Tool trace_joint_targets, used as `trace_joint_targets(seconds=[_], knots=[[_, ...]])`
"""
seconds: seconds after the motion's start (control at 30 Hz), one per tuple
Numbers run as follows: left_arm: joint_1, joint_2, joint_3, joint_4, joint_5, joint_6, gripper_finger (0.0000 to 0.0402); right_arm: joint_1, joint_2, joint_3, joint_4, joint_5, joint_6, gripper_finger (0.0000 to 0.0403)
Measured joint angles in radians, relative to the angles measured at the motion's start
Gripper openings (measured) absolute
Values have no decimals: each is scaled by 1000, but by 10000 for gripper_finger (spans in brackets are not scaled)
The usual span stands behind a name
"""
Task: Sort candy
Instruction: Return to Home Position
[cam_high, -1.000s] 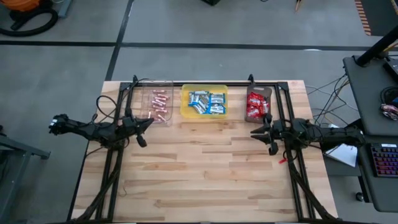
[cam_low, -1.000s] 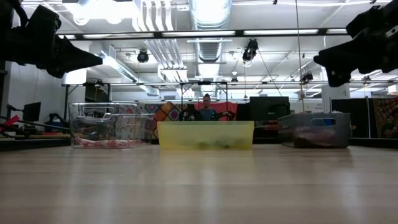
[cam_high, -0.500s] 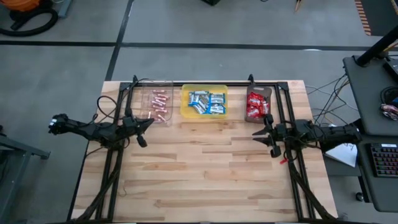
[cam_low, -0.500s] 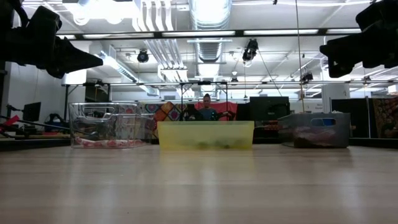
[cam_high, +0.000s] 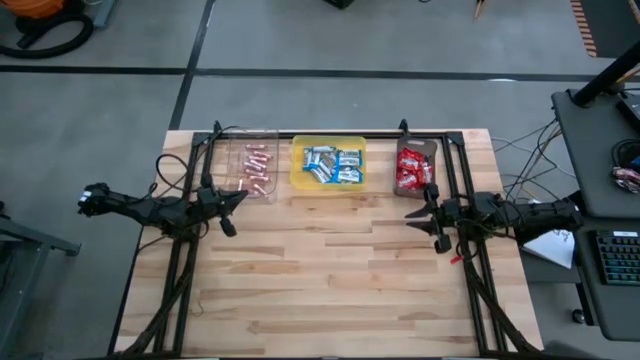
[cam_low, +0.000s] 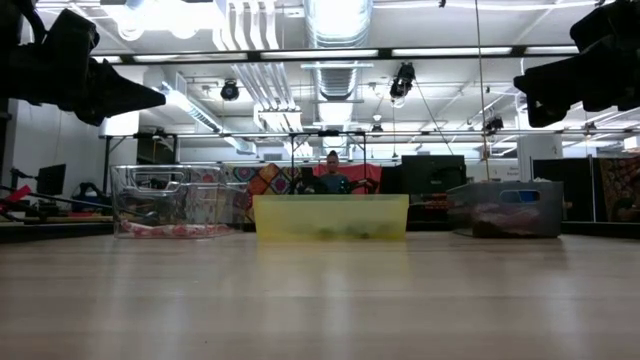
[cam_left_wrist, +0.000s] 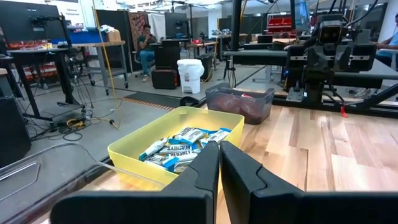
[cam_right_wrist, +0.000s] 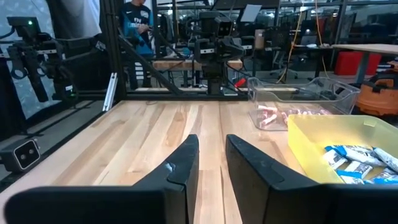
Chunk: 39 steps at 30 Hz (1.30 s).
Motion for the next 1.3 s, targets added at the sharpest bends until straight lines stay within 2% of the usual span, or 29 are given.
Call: trace_joint_targets(seconds=[0.57, 0.97, 1.3], knots=[[0, 0, 0, 0, 0, 0, 0, 0, 0, 0, 5, 1, 0, 87], [0, 0, 0, 0, 0, 0, 0, 0, 0, 0, 5, 1, 0, 73], [0, 0, 0, 0, 0, 0, 0, 0, 0, 0, 5, 2, 0, 81]])
